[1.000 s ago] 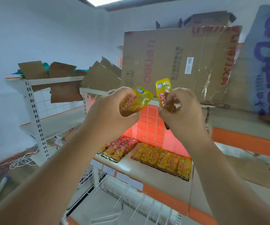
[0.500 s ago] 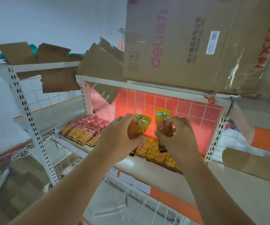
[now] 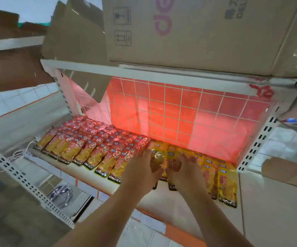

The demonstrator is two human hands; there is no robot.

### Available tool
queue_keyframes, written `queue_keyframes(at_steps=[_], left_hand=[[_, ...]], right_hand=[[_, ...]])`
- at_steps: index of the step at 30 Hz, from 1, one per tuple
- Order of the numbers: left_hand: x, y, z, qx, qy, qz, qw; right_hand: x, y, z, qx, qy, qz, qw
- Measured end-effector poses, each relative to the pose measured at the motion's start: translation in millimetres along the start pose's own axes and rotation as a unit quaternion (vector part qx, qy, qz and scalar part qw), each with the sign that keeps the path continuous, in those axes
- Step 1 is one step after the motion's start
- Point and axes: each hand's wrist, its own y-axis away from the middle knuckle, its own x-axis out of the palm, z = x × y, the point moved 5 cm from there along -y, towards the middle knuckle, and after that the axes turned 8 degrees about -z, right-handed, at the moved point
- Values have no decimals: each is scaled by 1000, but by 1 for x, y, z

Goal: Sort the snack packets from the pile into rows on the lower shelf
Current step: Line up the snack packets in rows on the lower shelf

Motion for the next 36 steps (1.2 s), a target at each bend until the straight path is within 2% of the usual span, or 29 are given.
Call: queue_keyframes(at_steps=[6,15,21,26,30,32,36], left_hand=[[30,-18,14,-3,1,17,1000],[64,-35,45,13,-74,66,995],[60,-47,49,61,-48,108,991],[63,-53,52,68,-67,173,980],[59,-51,56,43,9,173,984],[57,-52,55,80,-3,156,985],[54,-55,56,69,-12,189,980]], right_hand=[[36,-6,-18,41,41,29,998],[66,-13,-24,88,107,-7,990],[79,-9,-12,126,135,-50,982],[88,-9,-5,144,160,-47,976],[91,-5,-3,151,163,-63,973],[92,-5,-2,152,172,-64,971],[94,-6,-1,154,172,-60,971]])
